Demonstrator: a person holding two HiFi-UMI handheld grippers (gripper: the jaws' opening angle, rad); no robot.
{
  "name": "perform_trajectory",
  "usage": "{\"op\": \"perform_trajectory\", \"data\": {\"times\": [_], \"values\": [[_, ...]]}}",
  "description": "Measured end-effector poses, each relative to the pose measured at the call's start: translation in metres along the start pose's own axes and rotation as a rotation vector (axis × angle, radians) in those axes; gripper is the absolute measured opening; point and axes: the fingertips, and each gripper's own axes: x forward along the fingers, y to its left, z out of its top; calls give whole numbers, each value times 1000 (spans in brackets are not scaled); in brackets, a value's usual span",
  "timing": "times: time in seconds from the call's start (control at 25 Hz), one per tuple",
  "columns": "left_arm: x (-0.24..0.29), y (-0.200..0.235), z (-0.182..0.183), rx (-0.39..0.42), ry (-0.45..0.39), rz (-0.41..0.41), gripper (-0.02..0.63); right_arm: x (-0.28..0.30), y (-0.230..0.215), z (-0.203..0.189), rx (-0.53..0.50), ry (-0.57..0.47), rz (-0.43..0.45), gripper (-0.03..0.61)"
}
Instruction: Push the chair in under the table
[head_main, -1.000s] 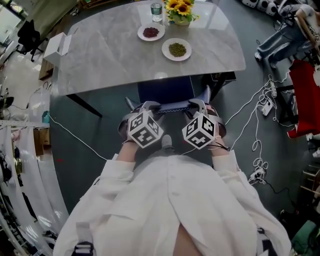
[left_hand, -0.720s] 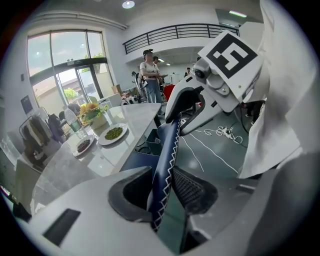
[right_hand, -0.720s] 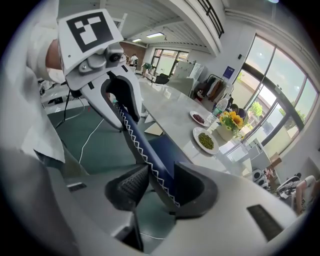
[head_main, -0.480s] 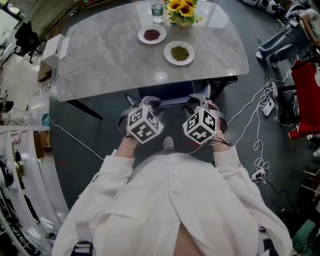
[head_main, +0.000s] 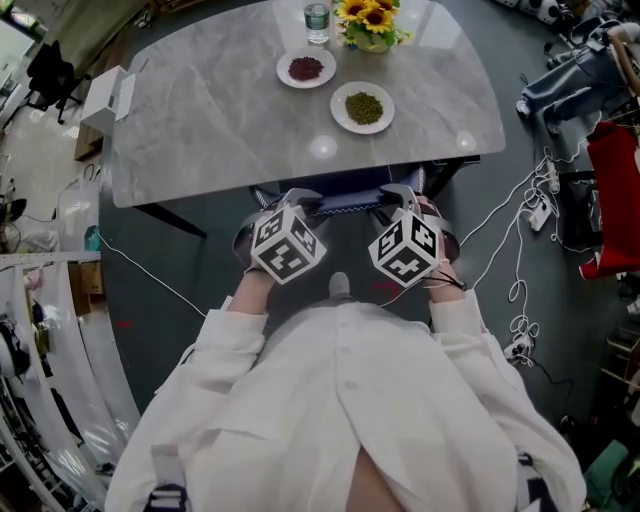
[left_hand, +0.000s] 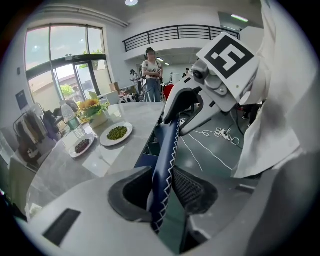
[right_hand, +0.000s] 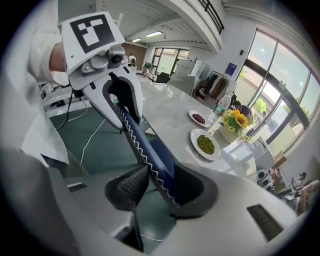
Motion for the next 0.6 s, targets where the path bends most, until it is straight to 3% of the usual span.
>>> {"op": "perform_trajectory", "data": {"times": [0.44,0.6], "values": [[2,0,-1,-41,-19,-101,146,2,2,-1,-1,33,69,156],[3,0,-1,-37,-22,-104,146,3,2,-1,-2,35,70,158]]}}
